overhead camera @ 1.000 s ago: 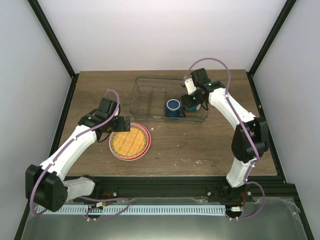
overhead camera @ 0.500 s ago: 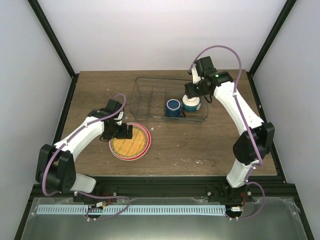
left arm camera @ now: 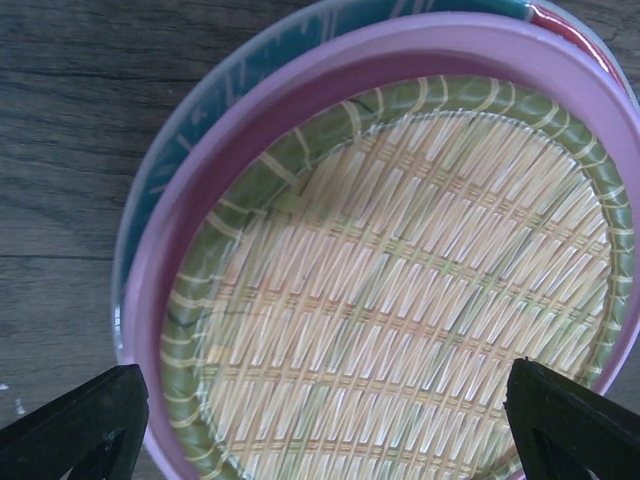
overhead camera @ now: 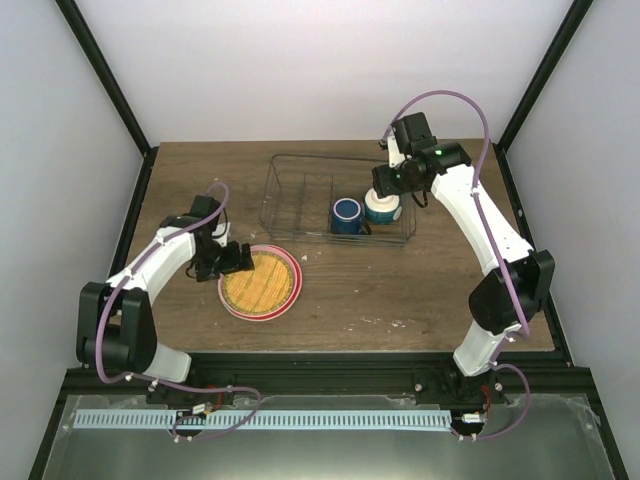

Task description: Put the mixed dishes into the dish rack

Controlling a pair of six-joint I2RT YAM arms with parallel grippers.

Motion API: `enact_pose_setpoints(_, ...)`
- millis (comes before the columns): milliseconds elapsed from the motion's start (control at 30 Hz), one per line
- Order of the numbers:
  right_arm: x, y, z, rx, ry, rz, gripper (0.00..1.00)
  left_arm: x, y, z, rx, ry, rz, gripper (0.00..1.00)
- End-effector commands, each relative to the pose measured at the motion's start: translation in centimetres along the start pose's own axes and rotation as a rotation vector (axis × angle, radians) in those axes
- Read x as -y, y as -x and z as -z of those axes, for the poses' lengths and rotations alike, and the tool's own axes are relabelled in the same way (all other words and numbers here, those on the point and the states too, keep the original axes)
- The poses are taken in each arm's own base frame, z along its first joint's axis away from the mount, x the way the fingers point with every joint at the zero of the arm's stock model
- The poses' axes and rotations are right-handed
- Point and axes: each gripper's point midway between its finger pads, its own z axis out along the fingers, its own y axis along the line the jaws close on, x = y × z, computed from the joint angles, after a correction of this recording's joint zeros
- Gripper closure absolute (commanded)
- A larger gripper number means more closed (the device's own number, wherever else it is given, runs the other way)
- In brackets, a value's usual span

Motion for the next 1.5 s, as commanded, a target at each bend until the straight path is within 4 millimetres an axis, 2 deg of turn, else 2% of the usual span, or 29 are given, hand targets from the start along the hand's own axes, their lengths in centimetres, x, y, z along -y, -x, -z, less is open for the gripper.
enact_pose_setpoints(0,-0.1,0.6,1.8,0.031,-0.012,-0.001,0.37,0.7,-0.3,-0.8,-0.034,-0.053,-0.003,0.01)
enact_pose_setpoints(233,-0.2,0.8,1.5,0.027,-0.009,-0.003,0.37,0.9,-0.1,-0.5,-0.021,-0.058,-0.014,0.01)
enact_pose_setpoints(433,-0.2,1.3,1.7,0.033,-0.010,-0.003,0.37,0.7,-0.2,-1.8,-0.068,-0.055,-0.021,0.01)
enact_pose_setpoints(733,0.0,1.4,2.0,0.034,-0.024,0.003,0.36,-1.4,0.2,-2.5,-0.080,0.069,-0.039,0.01)
enact_pose_setpoints(1167,-0.3,2.2,1.2,0.028,-0.011,0.011,0.36,-3.0,0.9,-1.6,-0.058,0.177,-0.076,0.01)
enact_pose_setpoints(1300,-0.6,2.3,0.9,0.022,0.006,0.012,0.36,-3.0,1.0,-1.5,-0.052,0.178,-0.079,0.01)
enact_pose_setpoints(1467,-1.3,1.8,0.9,0.008,0.047,0.011,0.36,-2.3,0.7,-2.4,-0.073,0.130,-0.074,0.00)
